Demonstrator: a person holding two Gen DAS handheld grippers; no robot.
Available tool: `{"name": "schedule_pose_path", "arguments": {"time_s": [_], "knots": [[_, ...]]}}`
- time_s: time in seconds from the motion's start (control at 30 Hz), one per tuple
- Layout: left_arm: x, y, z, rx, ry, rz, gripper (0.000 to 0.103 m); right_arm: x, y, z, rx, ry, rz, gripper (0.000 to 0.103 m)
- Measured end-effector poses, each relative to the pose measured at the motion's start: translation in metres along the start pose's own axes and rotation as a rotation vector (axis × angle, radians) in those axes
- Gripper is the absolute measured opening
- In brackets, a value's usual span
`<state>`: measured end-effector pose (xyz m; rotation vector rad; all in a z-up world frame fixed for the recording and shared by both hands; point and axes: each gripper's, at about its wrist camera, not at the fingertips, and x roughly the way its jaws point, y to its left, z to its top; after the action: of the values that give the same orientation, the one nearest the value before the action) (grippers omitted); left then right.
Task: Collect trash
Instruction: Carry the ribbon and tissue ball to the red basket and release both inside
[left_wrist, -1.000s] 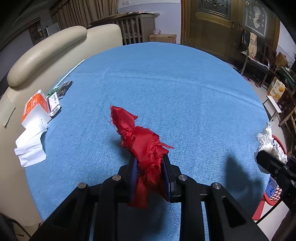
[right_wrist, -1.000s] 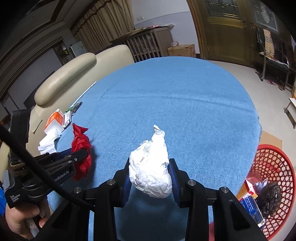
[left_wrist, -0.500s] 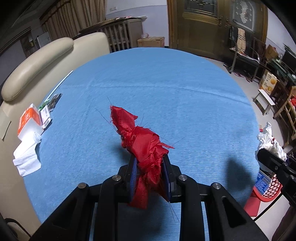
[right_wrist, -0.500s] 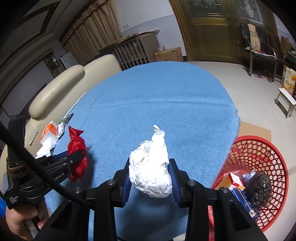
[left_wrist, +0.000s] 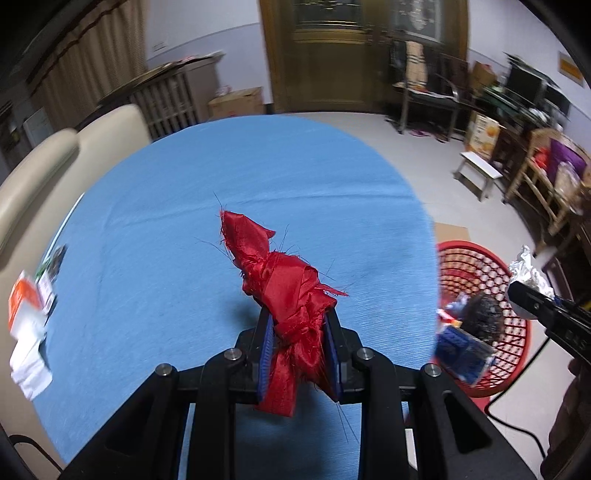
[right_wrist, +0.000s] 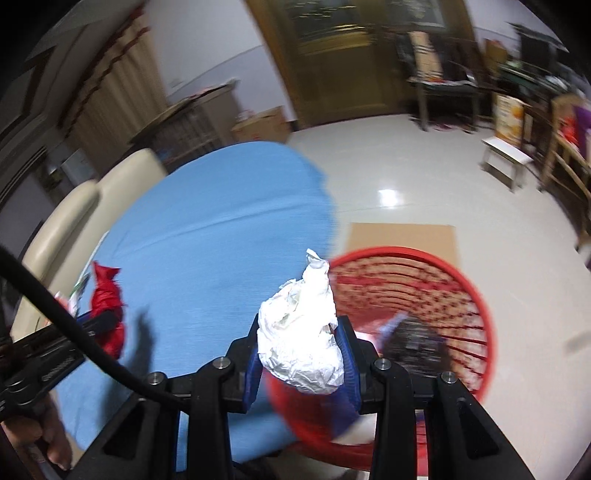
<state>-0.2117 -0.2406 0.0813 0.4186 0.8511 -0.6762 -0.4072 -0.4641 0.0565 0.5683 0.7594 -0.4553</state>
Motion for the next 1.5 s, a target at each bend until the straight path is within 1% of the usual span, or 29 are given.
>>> {"name": "schedule_pose_path", "arguments": {"time_s": [0.1, 0.23, 0.37, 0.47, 0.57, 0.6, 0.63, 0.67, 0.7, 0.77, 0.93, 1.2, 1.33, 1.5], "knots": [[-0.001, -0.023, 0.006, 0.041, -0.005, -0.036, 0.027, -0.002, -0.033, -0.001, 0.053, 0.007, -0.048, 0.039], [0.002, -0.051, 0.015, 0.087, -0.002, -0.067, 0.027, -0.002, -0.058, 0.000, 0.086, 0.015, -0.079, 0.039], [0.004, -0.072, 0.021, 0.128, 0.004, -0.090, 0.027, 0.004, -0.071, 0.004, 0.104, 0.022, -0.089, 0.040], [0.001, -0.082, 0.027, 0.145, 0.003, -0.094, 0.027, 0.015, -0.078, 0.007, 0.110, 0.035, -0.094, 0.040], [0.004, -0.090, 0.030, 0.154, 0.009, -0.099, 0.027, 0.019, -0.086, 0.009, 0.116, 0.034, -0.110, 0.044], [0.006, -0.092, 0.031, 0.157, 0.012, -0.101, 0.027, 0.022, -0.088, 0.011, 0.115, 0.042, -0.117, 0.053], [0.007, -0.095, 0.032, 0.159, 0.014, -0.105, 0.027, 0.025, -0.089, 0.011, 0.114, 0.052, -0.120, 0.059], [0.007, -0.099, 0.033, 0.166, 0.015, -0.110, 0.027, 0.029, -0.091, 0.012, 0.114, 0.065, -0.124, 0.072], [0.007, -0.102, 0.034, 0.173, 0.015, -0.114, 0.027, 0.030, -0.093, 0.012, 0.117, 0.074, -0.128, 0.078], [0.008, -0.108, 0.036, 0.185, 0.016, -0.125, 0.027, 0.027, -0.097, 0.012, 0.133, 0.068, -0.132, 0.079], [0.014, -0.124, 0.039, 0.207, 0.029, -0.156, 0.027, 0.004, -0.110, 0.014, 0.178, 0.013, -0.143, 0.080], [0.026, -0.155, 0.040, 0.240, 0.068, -0.217, 0.027, -0.031, -0.117, 0.024, 0.191, -0.059, -0.144, 0.080], [0.032, -0.165, 0.039, 0.254, 0.084, -0.228, 0.027, -0.046, -0.117, 0.029, 0.192, -0.095, -0.143, 0.080], [0.038, -0.169, 0.037, 0.257, 0.096, -0.221, 0.027, -0.066, -0.118, 0.034, 0.206, -0.148, -0.132, 0.080]]}}
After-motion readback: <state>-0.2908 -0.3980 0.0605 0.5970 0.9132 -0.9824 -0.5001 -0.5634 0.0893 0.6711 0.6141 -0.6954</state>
